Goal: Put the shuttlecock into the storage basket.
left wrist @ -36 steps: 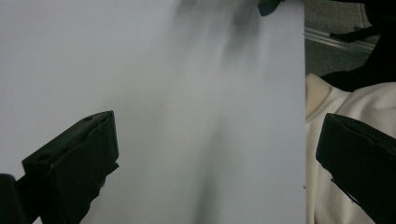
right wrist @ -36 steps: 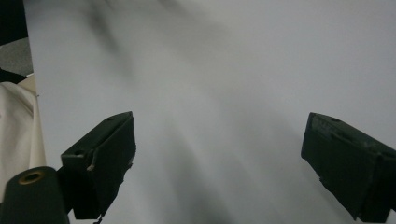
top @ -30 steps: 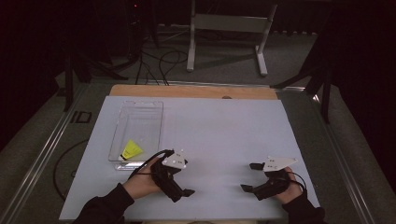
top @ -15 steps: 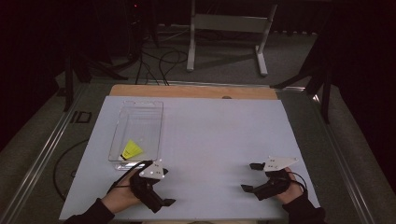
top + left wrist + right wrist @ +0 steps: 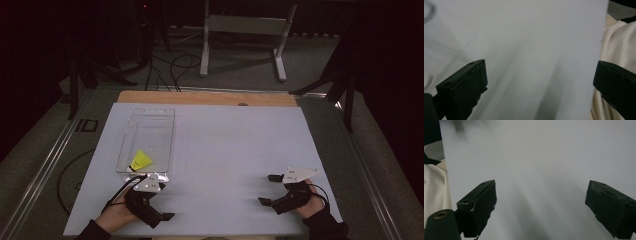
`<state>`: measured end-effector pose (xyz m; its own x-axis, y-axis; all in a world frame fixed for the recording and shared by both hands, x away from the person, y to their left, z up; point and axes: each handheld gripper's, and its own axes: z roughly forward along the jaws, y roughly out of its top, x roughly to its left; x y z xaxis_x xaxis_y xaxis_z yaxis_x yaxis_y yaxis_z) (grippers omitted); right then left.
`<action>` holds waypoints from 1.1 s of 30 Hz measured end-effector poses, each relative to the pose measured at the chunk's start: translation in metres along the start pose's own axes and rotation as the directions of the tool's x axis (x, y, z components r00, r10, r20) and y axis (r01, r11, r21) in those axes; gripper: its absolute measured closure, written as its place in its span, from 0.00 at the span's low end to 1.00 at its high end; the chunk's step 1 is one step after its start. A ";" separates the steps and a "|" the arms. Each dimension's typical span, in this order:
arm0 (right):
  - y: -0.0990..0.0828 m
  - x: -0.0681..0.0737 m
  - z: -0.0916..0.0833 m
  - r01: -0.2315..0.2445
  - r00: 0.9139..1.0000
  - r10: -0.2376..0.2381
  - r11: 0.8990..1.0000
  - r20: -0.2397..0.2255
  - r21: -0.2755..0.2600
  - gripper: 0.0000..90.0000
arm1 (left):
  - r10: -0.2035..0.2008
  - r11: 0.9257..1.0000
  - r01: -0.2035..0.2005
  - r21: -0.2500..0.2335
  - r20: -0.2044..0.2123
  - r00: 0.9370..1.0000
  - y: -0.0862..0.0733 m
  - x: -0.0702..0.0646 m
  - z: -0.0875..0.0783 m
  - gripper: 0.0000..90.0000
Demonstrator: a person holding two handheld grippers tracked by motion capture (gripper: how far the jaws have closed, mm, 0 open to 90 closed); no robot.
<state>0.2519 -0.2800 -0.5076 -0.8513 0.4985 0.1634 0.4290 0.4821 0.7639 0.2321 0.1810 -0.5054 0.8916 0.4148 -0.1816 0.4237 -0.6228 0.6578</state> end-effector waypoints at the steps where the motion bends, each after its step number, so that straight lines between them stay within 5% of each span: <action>1: 0.000 0.000 0.000 -0.002 1.000 0.002 1.000 -0.003 -0.002 0.11 | -0.022 1.000 0.022 -0.019 -0.011 1.000 -0.005 0.002 -0.002 0.00; 14: -0.003 -0.003 0.005 0.009 1.000 -0.009 1.000 0.008 0.009 0.11 | -0.121 0.989 0.114 -0.098 -0.075 0.990 -0.024 0.009 -0.012 0.00; 23: -0.006 -0.004 0.007 0.011 0.999 -0.012 1.000 0.050 0.009 0.11 | -0.112 0.989 0.098 -0.115 -0.121 0.986 -0.026 0.008 -0.008 0.00; 33: -0.009 0.000 0.013 0.022 0.998 -0.025 0.999 0.059 0.050 0.11 | -0.113 0.988 0.102 -0.119 -0.091 0.989 -0.029 0.009 -0.005 0.00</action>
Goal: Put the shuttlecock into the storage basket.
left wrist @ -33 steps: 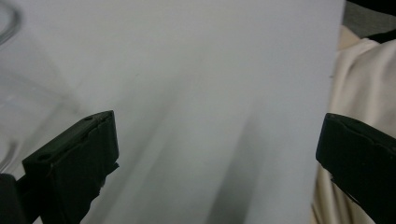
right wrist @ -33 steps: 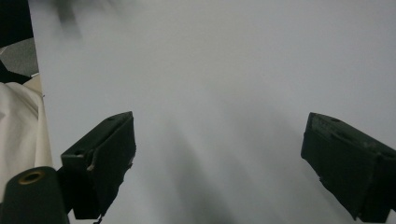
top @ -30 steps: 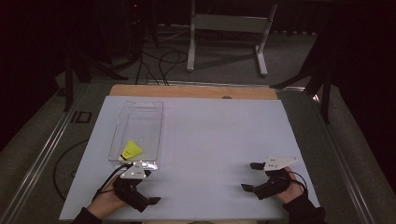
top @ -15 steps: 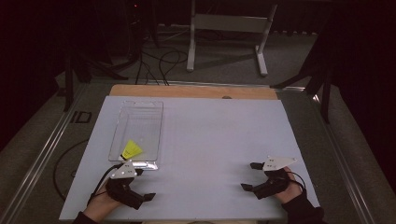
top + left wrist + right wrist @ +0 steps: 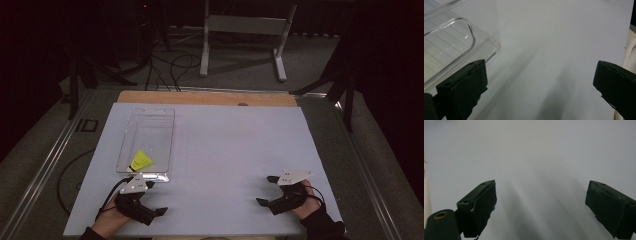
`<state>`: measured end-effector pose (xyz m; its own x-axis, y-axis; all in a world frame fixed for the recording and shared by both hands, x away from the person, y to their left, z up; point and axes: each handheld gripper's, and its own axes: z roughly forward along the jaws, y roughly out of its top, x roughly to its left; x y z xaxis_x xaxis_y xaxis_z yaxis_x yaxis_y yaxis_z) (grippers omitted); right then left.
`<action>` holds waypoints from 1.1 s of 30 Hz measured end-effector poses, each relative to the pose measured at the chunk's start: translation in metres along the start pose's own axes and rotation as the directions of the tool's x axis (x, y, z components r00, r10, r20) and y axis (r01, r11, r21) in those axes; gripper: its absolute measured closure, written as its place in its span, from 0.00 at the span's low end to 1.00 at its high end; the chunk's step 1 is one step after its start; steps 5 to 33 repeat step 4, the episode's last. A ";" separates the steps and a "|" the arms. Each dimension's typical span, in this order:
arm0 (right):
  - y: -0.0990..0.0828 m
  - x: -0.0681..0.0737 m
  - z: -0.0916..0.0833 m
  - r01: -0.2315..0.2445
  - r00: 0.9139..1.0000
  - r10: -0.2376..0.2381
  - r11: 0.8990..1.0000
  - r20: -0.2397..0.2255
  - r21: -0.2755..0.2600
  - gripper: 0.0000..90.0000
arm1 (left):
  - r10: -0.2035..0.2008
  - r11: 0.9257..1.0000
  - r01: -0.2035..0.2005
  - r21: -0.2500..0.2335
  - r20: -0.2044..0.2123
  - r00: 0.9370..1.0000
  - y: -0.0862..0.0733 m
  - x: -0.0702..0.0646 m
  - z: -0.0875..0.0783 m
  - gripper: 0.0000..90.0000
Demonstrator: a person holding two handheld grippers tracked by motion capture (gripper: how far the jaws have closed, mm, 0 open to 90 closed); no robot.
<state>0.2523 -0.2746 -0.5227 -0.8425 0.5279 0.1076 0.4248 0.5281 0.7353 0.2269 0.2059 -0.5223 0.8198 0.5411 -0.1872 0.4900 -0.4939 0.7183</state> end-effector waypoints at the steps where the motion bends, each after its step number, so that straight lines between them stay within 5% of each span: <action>1: 0.000 0.001 0.001 0.000 1.000 0.000 1.000 -0.001 0.004 0.11 | -0.001 1.000 0.001 -0.002 0.004 1.000 0.000 0.000 0.000 0.00; 33: 0.000 0.001 0.001 -0.003 1.000 0.003 1.000 -0.005 0.007 0.11 | 0.000 1.000 0.000 -0.003 0.008 1.000 0.000 0.000 0.000 0.00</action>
